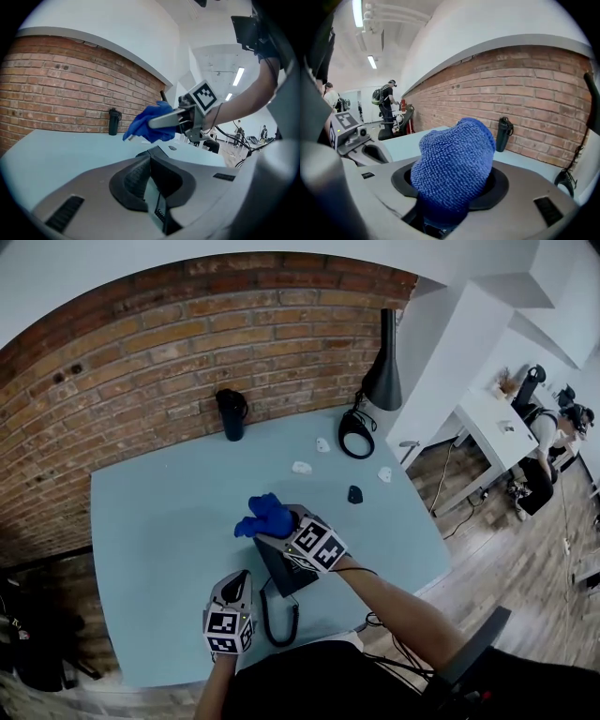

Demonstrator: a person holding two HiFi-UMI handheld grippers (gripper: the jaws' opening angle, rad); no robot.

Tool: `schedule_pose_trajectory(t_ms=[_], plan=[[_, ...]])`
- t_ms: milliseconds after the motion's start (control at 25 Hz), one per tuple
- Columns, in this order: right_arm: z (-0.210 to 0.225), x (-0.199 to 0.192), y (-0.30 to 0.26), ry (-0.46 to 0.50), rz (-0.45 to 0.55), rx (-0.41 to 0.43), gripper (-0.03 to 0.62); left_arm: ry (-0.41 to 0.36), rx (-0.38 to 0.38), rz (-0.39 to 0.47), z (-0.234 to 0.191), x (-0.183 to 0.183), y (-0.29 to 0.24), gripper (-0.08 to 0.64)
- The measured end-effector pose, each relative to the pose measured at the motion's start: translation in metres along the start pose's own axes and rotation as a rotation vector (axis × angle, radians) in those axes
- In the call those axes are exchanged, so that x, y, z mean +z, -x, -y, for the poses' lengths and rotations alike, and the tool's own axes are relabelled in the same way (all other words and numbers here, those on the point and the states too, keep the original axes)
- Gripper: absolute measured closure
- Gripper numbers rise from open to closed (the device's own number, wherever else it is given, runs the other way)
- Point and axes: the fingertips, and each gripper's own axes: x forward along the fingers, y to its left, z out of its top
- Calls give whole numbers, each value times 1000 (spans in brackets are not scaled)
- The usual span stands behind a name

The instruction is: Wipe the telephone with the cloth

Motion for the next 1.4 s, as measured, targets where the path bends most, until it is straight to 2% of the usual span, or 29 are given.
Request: schedule_pose_trajectory(t_ms=[120,240,280,360,560,720,960,1400], plan=[[2,-1,-24,2,-46,-10,354,31,26,5,-9,2,5,540],[-5,-54,-44,13,-201,-26,357,77,49,9,-20,4,8,541],[-7,-71,-46,18,-226,-43,359,85,54,8,-23,5,9,541],[-10,-81,-46,30,-202,-72,364,89,58,-2,-25,3,9,541],[-13,-83,-45,40,-227,-43,365,96,35,-42,-19,-10,-1,541],[-12,-79,-46,-34,-144,-60,365,74,4,-55,-14,-8,-4,540],[-11,-77,-37,-136,-80,-15,367,78,-9,-69,-9,-13,-4,541],[-37,-101,-26,-8,-156,-59,368,74,-12,-70,-8,-16,-6,541]])
